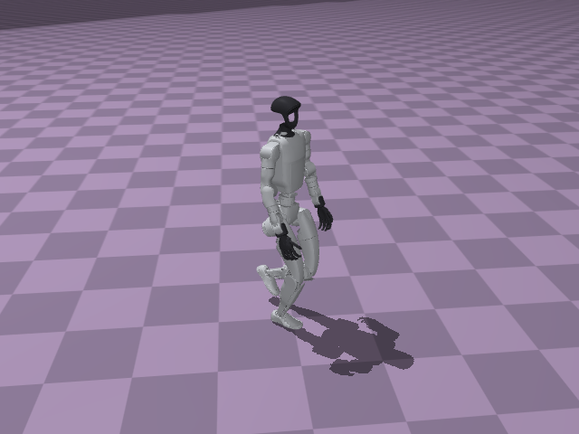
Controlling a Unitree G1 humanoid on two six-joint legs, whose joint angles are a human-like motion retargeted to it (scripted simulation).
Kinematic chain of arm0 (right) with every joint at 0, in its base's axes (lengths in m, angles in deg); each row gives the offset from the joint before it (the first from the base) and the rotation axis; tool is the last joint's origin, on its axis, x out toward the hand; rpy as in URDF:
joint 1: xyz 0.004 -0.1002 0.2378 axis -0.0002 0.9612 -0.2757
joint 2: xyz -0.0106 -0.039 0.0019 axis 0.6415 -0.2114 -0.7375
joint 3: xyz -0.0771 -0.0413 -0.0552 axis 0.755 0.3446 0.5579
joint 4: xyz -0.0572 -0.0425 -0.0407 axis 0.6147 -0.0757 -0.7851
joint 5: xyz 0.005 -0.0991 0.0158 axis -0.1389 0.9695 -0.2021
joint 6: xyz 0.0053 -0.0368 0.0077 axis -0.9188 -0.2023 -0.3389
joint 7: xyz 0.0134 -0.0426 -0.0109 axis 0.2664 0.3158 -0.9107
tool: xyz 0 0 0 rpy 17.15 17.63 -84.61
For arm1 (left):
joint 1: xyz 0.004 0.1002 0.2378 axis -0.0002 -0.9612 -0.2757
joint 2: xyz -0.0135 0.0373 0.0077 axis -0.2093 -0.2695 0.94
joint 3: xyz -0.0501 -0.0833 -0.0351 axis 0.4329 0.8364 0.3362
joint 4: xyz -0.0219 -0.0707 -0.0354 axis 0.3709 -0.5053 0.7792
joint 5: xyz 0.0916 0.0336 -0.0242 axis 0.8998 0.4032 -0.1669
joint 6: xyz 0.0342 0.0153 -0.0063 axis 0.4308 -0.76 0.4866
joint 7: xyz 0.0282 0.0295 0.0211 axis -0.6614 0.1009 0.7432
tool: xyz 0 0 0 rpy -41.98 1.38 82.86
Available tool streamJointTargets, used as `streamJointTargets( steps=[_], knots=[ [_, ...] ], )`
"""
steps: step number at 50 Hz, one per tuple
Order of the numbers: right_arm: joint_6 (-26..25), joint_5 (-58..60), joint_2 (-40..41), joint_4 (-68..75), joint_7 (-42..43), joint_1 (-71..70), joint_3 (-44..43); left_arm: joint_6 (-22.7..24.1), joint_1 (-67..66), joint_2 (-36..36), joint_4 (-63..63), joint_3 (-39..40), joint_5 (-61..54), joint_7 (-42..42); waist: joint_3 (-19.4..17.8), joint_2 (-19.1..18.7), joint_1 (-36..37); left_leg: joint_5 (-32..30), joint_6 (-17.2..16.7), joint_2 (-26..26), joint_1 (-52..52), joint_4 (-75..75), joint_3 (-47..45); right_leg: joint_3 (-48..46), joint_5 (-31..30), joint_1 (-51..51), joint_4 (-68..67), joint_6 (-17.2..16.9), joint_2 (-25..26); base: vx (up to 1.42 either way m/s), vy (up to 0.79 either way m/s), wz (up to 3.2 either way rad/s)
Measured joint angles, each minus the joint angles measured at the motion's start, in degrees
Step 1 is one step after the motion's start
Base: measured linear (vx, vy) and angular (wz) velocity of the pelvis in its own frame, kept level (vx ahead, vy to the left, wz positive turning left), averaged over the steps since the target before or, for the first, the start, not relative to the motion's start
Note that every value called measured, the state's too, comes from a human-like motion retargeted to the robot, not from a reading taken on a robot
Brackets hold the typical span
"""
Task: Walk
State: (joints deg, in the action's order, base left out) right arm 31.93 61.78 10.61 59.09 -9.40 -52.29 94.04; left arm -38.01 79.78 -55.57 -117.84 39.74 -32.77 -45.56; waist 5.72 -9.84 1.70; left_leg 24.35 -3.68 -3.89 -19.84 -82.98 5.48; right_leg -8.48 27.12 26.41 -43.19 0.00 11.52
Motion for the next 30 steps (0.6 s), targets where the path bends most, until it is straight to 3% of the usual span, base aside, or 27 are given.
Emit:
streamJointTargets(
  steps=[3, 7, 15, 18, 23, 25, 28, 30],
  knots=[
    [0.4, 0.1, -0.9, -2.6, 1.1, -2.9, 0.1, 0.2, -2.2, -1.0, 0.6, 1.0, -1.6, 0.4, 0.1, 1.3, 2.0, 1.5, 2.9, -1.6, -8.5, -5.4, -1.9, 1.0, 0.9, -3.3, 2.9, -0.1, -0.2, -0.03, -0.04, 0.53],
    [1.1, -0.5, -1.5, -6.1, 2.3, -6.3, 0.2, 1.2, -4.1, -1.5, 2.4, 2.9, -4.2, 1.1, -0.2, 3.2, 3.7, 5.2, 5.9, -1.1, -17.6, -1.0, -4.1, 2.1, 1.5, -8.2, 7.0, -1.1, -1.4, -0.03, -0.01, 0.44],
    [2.9, 0.0, -0.5, -10.5, 1.9, -9.0, 2.0, 3.1, -3.6, -0.7, 4.1, 4.3, -6.0, 2.5, 1.7, 7.7, 2.8, 5.3, 6.2, 7.4, -23.2, 35.7, -6.9, 2.3, 3.2, -15.4, 12.8, -3.0, -7.1, -0.01, 0.03, 0.46],
    [2.8, 1.1, 0.8, -10.1, 0.9, -7.6, 3.1, 3.4, -3.2, 0.0, 4.7, 3.9, -5.7, 2.8, 2.5, 8.1, 2.4, 5.5, 6.2, 9.2, -23.4, 38.4, -6.7, 2.5, 5.6, -15.7, 7.8, -3.3, -8.1, -0.02, 0.05, 0.36],
    [1.8, 2.7, 2.9, -5.3, -1.5, -3.5, 4.2, 3.4, -1.3, 0.2, 4.7, 3.5, -5.7, 3.3, 3.9, 12.0, 0.6, 3.5, 8.6, 14.5, -19.4, 37.3, -8.3, 4.3, 6.4, -16.6, -3.6, -6.1, -13.0, 0.03, 0.06, 0.47],
    [1.5, 2.6, 3.8, -1.9, -3.0, -2.3, 4.1, 3.1, 0.3, -0.1, 4.4, 3.2, -6.0, 3.3, 3.5, 15.8, -0.9, 2.5, 10.2, 19.1, -14.9, 40.9, -9.6, 5.9, 3.5, -16.1, -11.4, -9.1, -17.5, 0.03, 0.06, 0.70],
    [0.9, 2.1, 4.2, 1.2, -4.6, 0.2, 3.6, 2.7, 2.1, -0.1, 4.9, 2.5, -5.6, 3.1, 3.8, 18.6, -3.4, 3.4, 12.1, 23.5, -11.2, 43.3, -10.1, 7.9, -5.7, -10.7, -26.6, -12.9, -21.7, -0.01, 0.05, 0.67],
    [0.8, 1.9, 4.3, 2.4, -4.9, 2.0, 3.0, 2.7, 3.0, -0.1, 5.6, 1.8, -5.1, 3.0, 3.9, 19.6, -5.4, 4.9, 12.9, 25.2, -9.1, 43.5, -10.0, 8.2, -8.9, -6.5, -35.7, -13.0, -24.4, -0.01, 0.04, 0.55]
  ],
)
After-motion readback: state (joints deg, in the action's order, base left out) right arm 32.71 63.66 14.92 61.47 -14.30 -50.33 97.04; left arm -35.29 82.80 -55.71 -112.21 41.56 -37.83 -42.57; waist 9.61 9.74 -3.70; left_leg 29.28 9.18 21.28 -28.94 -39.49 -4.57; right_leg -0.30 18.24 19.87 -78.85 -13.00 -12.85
